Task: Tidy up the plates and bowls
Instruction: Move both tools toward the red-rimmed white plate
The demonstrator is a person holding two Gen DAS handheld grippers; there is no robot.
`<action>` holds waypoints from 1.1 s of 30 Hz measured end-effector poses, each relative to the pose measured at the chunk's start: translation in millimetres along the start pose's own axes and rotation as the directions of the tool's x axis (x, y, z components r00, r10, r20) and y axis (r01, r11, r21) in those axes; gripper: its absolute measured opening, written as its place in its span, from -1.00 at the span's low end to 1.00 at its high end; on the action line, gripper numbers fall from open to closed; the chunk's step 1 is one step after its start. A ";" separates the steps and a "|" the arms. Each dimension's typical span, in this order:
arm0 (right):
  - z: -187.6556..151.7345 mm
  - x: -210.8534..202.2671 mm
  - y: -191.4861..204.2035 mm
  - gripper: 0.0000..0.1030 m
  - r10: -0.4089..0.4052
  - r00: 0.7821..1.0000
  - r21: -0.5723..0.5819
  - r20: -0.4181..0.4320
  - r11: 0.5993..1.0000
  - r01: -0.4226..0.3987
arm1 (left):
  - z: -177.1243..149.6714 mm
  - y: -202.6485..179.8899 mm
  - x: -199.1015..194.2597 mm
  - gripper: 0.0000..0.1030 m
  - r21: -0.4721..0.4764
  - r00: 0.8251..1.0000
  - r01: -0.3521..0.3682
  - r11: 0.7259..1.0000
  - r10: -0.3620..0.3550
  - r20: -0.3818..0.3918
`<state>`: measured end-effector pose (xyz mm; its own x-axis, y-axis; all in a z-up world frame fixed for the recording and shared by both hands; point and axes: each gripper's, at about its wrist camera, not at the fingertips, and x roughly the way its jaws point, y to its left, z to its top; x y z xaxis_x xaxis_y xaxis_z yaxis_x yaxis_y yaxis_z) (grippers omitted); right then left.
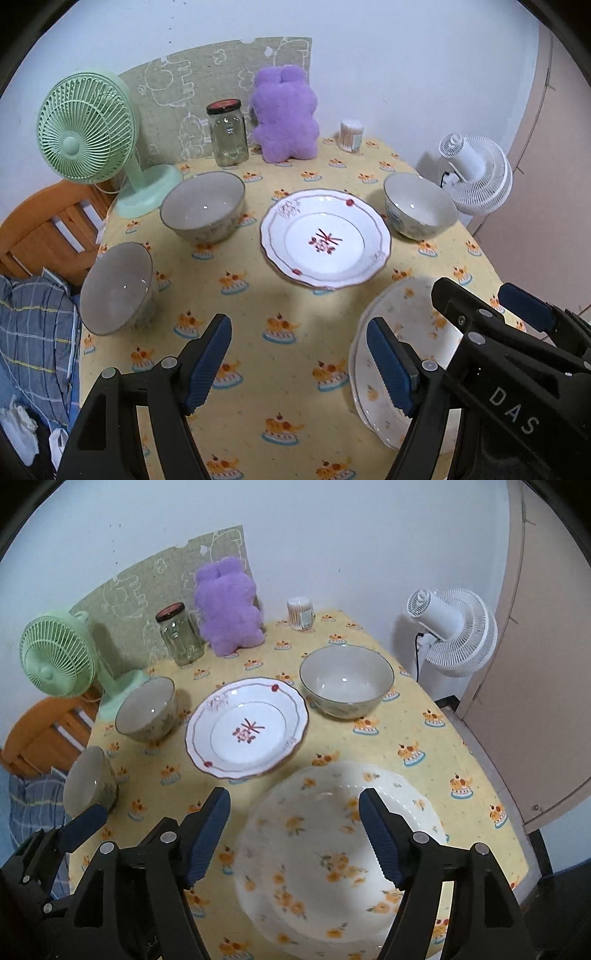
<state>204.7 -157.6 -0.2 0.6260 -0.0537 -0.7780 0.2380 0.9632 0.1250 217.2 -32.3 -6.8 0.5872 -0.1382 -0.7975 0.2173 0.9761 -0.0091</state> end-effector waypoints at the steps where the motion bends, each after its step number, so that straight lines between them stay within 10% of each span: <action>1: 3.1 0.0 3.3 0.46 0.001 1.000 -0.006 0.006 1.000 -0.001 | 2.7 2.7 1.1 0.51 -0.006 1.000 -0.002 1.000 0.002 0.007; 17: 54.5 101.3 12.7 0.45 0.007 0.999 -0.041 -0.041 0.999 -0.009 | 42.7 19.4 99.8 0.38 -0.183 0.986 -0.165 0.969 0.159 -0.047; 33: 65.1 186.3 2.8 0.13 0.006 0.983 -0.036 -0.182 0.999 -0.013 | 49.6 9.0 175.5 -0.03 -0.198 0.976 -0.194 0.961 0.169 -0.138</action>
<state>370.4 -182.1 -104.7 0.4819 0.0008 -0.8762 0.2034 0.9726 0.1127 360.9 -56.1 -116.9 0.5018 0.0529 -0.8633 -0.0593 0.9979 0.0266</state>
